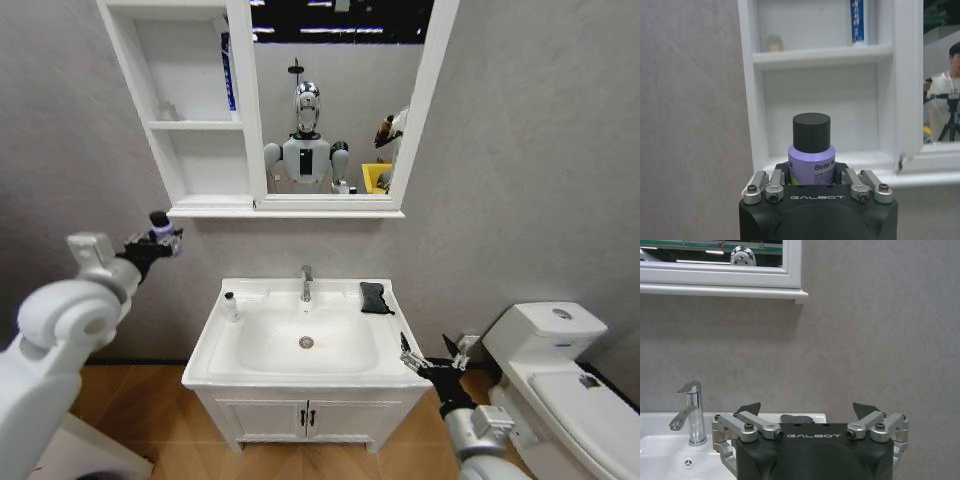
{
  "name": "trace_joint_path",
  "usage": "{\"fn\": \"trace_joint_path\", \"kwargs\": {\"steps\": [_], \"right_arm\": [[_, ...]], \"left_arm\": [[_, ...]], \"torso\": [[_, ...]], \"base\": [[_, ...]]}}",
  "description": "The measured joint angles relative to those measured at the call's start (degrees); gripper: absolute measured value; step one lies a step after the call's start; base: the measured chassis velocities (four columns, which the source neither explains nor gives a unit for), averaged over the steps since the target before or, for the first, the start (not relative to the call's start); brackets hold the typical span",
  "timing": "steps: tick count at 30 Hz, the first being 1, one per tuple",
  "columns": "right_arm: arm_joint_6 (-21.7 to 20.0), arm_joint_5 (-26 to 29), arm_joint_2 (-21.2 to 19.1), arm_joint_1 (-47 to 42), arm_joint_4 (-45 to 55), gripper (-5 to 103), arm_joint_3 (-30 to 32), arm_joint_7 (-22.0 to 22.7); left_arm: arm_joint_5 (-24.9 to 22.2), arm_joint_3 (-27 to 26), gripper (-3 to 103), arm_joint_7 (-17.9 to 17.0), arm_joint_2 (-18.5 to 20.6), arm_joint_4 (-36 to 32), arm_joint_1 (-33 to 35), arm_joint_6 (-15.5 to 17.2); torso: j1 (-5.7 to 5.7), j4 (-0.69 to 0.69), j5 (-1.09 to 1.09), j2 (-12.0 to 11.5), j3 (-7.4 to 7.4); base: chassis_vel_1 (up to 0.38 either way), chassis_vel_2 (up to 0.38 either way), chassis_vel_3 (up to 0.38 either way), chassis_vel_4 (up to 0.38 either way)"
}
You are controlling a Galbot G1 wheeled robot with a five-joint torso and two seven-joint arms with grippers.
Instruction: Move facial cleanser and shampoo from washbasin to cabinet, then wipe washbasin with towel.
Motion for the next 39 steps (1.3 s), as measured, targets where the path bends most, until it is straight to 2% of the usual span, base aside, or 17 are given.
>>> {"fn": "trace_joint_path", "kwargs": {"steps": [1,4,6,8,9,12,17,19,23,25,28,31,37,38,39], "right_arm": [[0.0,0.0,0.0,0.0,0.0,100,0.0,0.0],[-0.51,-0.04,-0.13,0.12,0.57,100,0.12,0.01],[-0.58,-0.04,-0.17,0.13,0.65,100,0.18,0.02],[-0.66,-0.27,-0.11,0.18,0.55,100,0.36,0.13],[-0.66,-0.27,-0.11,0.18,0.55,100,0.36,0.13],[-0.45,-0.73,0.25,-0.39,0.3,100,0.43,0.15],[-0.18,-0.83,0.48,-0.81,0.24,100,0.79,0.18],[0.14,-0.94,0.65,-0.92,-0.21,100,0.95,0.21],[0.37,-1.12,0.87,-0.87,-0.62,100,0.91,0.23],[0.55,-1.15,1.08,-0.79,-0.91,100,0.93,0.26],[0.75,-1.15,1.14,-0.77,-1.04,100,1.05,0.28],[1.33,-0.99,1.17,-1.41,-1.14,100,1.49,0.33],[2.29,-0.94,1.31,-2.02,-1.67,100,2.09,0.33],[2.39,-0.94,1.26,-2.03,-1.75,100,2.25,0.32],[2.41,-0.91,1.22,-2.01,-1.77,100,2.34,0.32]], "left_arm": [[0.0,0.0,43,0.0,0.0,0.0,0.0,0.0],[-0.19,7.61,43,0.72,-0.82,6.51,-11.89,-0.05],[0.02,9.18,43,1.27,-1.41,8.12,-13.98,-0.1],[0.87,13.44,43,3.06,-4.55,15.14,-20.42,-0.24],[0.87,13.44,43,3.06,-4.55,15.14,-20.42,-0.24],[4.13,16.87,43,5.35,-9.29,24.51,-26.8,-0.76],[8.65,18.69,43,8.59,-12.73,30.91,-30.65,-1.59],[11.36,20.49,43,11.09,-14.83,35.58,-33.23,-2.12],[13.42,21.65,43,13.29,-16.62,39.55,-35.08,-2.14],[14.69,22.76,43,14.57,-18.64,43.79,-36.8,-1.36],[15.05,22.97,43,14.58,-19.28,45.24,-37.3,-0.56],[17.47,22.95,43,14.48,-20.97,49.8,-38.74,1.37],[20.83,22.57,43,14.38,-21.89,52.57,-39.43,1.51],[21.12,22.53,41,14.37,-21.98,52.77,-39.43,1.49],[21.21,22.42,45,14.35,-22.06,52.82,-39.42,1.49]], "torso": [[0.0,0.0,0.0,0.0,0.0],[0.0,0.02,0.01,0.0,0.0],[0.0,0.03,0.01,0.0,0.0],[0.0,0.01,0.0,0.0,0.0],[0.0,0.01,0.0,0.0,0.0],[0.02,-0.01,0.01,-0.01,0.01],[0.02,0.0,0.02,-0.01,0.0],[0.01,0.02,0.02,0.0,0.0],[0.0,0.02,0.02,-0.01,0.0],[0.01,0.01,0.02,-0.01,0.0],[0.01,0.0,0.02,-0.01,0.0],[0.0,0.02,0.01,0.0,0.0],[0.0,0.02,0.01,0.0,0.0],[0.0,0.02,0.01,0.0,0.0],[0.0,0.01,0.01,0.0,0.0]], "base": [[0.0,0.0,0.0,0.0],[0.0,0.0,0.0,0.0],[0.0,0.0,0.0,0.0],[0.0,0.0,0.0,0.0],[0.0,0.0,0.0,0.0],[0.0,0.0,0.0,0.0],[0.0,0.0,0.0,0.0],[0.0,0.0,0.0,0.0],[0.0,0.0,0.0,0.0],[0.0,0.0,0.0,0.0],[0.0,0.0,0.0,0.0],[0.0,0.0,0.0,0.0],[0.0,0.0,0.0,0.0],[0.0,0.0,0.0,0.0],[0.0,0.0,0.0,0.0]]}}
